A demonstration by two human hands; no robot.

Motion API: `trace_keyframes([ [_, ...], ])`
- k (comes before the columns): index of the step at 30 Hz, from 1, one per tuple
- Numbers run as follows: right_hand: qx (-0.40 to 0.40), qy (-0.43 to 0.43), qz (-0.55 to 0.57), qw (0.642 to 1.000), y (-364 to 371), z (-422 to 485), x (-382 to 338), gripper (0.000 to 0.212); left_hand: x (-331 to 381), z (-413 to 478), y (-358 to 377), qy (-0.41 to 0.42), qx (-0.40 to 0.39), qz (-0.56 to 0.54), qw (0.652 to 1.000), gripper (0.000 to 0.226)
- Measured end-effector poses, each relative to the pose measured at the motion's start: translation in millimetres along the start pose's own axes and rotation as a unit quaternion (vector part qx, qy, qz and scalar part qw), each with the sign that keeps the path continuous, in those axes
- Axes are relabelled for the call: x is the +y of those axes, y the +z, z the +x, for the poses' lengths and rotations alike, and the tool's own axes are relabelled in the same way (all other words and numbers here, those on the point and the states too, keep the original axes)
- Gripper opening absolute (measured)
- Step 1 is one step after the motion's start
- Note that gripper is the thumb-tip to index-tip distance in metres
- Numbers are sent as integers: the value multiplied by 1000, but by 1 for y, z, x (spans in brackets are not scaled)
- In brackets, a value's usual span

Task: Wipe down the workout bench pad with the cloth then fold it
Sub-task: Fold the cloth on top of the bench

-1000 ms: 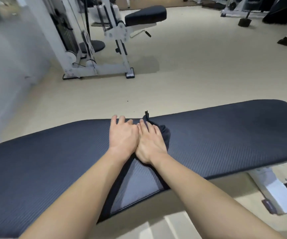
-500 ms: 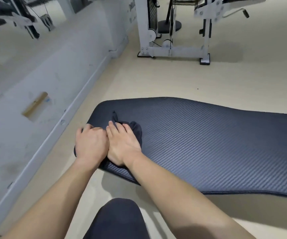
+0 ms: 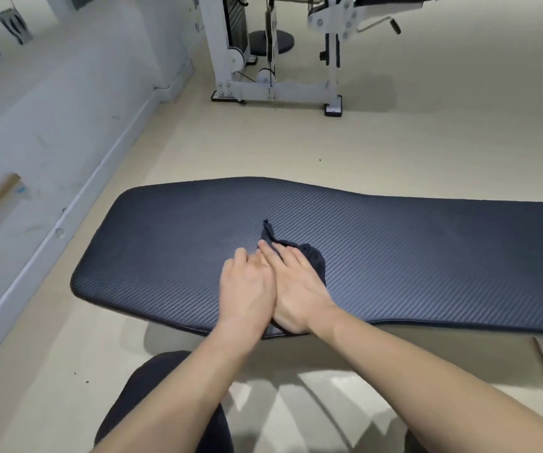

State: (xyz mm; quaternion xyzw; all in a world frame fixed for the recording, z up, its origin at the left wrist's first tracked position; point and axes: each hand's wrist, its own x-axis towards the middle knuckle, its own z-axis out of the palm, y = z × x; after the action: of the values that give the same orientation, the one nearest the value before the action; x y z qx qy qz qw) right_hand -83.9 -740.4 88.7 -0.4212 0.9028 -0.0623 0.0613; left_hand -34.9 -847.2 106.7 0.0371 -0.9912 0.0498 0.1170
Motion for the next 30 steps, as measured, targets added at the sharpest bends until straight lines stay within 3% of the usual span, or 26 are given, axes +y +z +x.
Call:
trace_keyframes([
  [4,-1,96,13,995,-12,-57,69,77,80,25,0,62,-10,-63,996,14],
  [7,40,137,115,983,-25,-91,108,72,117,38,-4,78,-46,-113,990,15],
  [10,80,184,266,943,-38,-114,132,71,135,45,-8,60,-97,-200,973,27],
  [14,121,223,406,878,-48,-125,149,70,136,37,-10,50,-107,-253,960,21],
  [17,128,278,490,816,-55,-129,158,55,138,35,-14,66,-97,-267,957,11],
  [19,113,289,527,791,-62,-131,166,45,139,40,-21,35,-91,-312,945,7],
  [21,109,285,549,778,-70,-134,173,31,137,46,-29,-40,-93,-416,904,8],
  [24,116,283,589,748,-83,-142,182,17,136,52,-38,-134,-86,-575,802,13],
  [27,113,306,629,706,-93,-148,191,25,139,56,-42,-166,-112,-667,718,23],
  [30,122,325,640,685,-102,-153,200,32,145,66,-49,-178,-125,-708,672,33],
])
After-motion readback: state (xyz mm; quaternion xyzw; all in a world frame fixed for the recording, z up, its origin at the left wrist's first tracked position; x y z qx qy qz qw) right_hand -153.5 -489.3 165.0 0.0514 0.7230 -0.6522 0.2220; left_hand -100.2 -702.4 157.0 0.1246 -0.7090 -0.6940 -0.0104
